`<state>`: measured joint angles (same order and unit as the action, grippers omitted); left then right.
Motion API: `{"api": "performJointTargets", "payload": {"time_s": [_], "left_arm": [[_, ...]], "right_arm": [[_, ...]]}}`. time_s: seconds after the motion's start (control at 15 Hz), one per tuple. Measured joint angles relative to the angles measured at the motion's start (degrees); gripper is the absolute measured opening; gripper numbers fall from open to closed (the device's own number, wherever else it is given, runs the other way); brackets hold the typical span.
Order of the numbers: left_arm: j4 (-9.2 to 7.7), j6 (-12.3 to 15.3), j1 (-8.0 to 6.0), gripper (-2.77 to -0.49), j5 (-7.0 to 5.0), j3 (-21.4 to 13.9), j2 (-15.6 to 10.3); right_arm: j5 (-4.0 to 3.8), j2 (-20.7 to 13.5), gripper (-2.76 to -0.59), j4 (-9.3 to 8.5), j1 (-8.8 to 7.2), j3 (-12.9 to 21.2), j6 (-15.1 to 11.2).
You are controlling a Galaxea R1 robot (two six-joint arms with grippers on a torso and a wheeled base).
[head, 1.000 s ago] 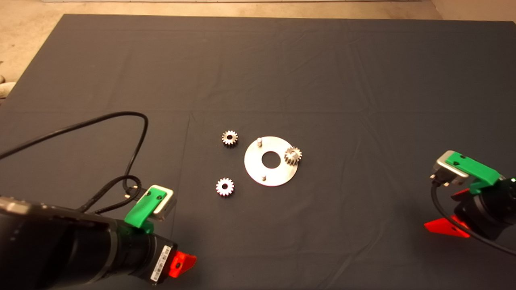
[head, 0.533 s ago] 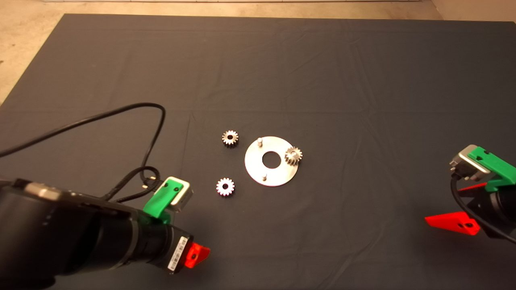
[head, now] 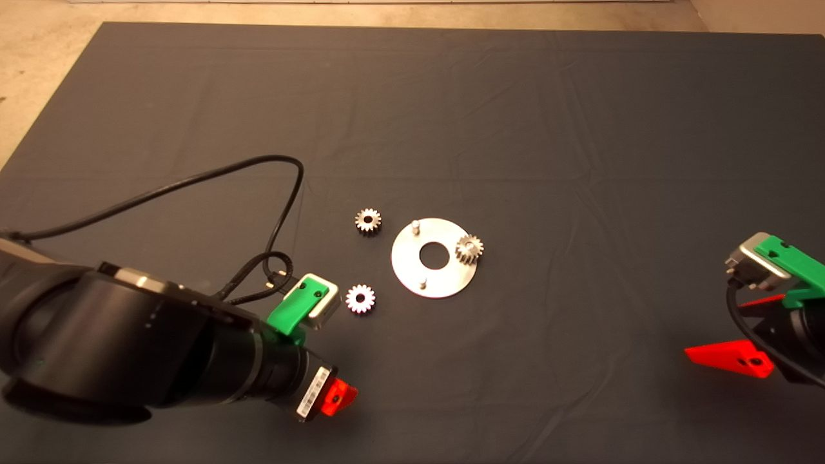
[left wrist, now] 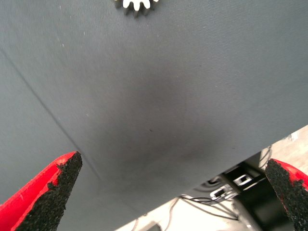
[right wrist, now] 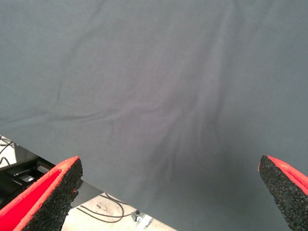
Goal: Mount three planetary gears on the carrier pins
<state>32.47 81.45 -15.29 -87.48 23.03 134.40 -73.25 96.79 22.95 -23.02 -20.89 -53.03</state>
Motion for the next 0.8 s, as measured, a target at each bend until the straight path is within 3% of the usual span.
{"api": "performJointTargets", "payload": {"time_s": [0.2, 0.47, 0.53, 0.67, 0.73, 0.8], "left_arm": [[1.08, -2.8, 0.02, -0.5, 0.0, 0.9, -0.4], [9.54, -5.3, 0.13, -0.5, 0.05, 2.1, -0.7], [12.56, -6.3, 0.56, -0.5, 0.07, 2.9, -0.9], [18.26, -10.0, 2.48, -0.5, 0.02, 5.3, -1.1], [20.32, -11.2, 4.05, -0.5, 0.11, 6.5, -1.1], [21.16, -11.6, 5.34, -0.5, 0.44, 7.4, -1.1]], "right_arm": [[-0.26, -2.3, -0.62, 0.0, 0.0, 0.5, 0.0], [-0.09, -2.2, -0.62, 0.0, 0.0, 0.9, 0.0], [-0.01, -2.4, -0.62, -0.02, 0.01, 1.0, 0.0], [-0.06, -4.0, -0.62, -0.02, 0.0, 1.2, 0.0], [-0.1, -5.0, -0.62, -0.06, 0.0, 1.4, 0.0], [-0.17, -5.0, -0.62, -0.06, 0.0, 1.5, 0.0]]}}
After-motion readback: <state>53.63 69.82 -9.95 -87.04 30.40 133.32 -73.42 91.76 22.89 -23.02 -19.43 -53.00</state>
